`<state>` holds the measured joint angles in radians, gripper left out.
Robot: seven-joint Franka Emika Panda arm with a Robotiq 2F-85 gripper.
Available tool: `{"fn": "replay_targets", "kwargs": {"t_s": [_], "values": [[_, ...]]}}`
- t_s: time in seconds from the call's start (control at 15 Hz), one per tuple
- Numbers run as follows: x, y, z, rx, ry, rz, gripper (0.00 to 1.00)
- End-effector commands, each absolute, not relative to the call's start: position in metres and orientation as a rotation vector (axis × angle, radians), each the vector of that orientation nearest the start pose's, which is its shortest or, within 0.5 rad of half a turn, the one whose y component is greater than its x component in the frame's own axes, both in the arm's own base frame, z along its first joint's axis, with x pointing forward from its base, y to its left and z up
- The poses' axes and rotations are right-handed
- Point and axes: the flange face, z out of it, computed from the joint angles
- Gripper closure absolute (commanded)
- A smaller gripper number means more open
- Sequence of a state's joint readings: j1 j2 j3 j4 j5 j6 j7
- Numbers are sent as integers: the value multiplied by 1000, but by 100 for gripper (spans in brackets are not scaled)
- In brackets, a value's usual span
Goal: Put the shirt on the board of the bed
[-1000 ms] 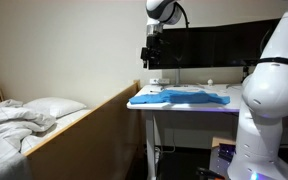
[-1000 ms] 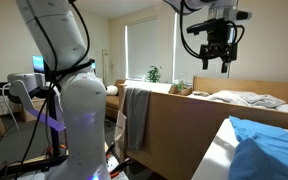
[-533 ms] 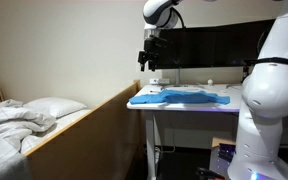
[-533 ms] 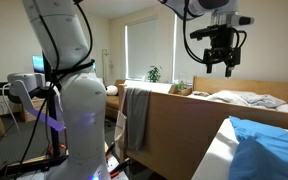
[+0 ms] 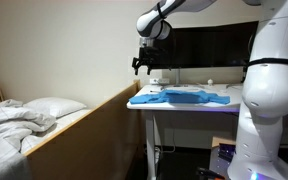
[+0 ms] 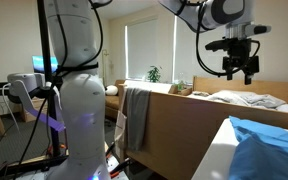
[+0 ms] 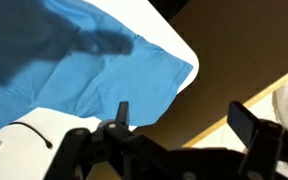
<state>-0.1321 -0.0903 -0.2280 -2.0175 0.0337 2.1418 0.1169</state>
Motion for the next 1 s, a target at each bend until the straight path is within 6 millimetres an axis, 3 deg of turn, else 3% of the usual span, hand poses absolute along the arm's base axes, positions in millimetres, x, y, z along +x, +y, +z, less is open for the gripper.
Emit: {"fn": "replay_targets", "kwargs": {"t_s": [0.0,0.53,0.93], "values": [[521,-234,504,-2950,999,-382,0],[515,-302,474,-2795,1460,-433,0],[507,-324,447,-2744,1649,-356,0]]}}
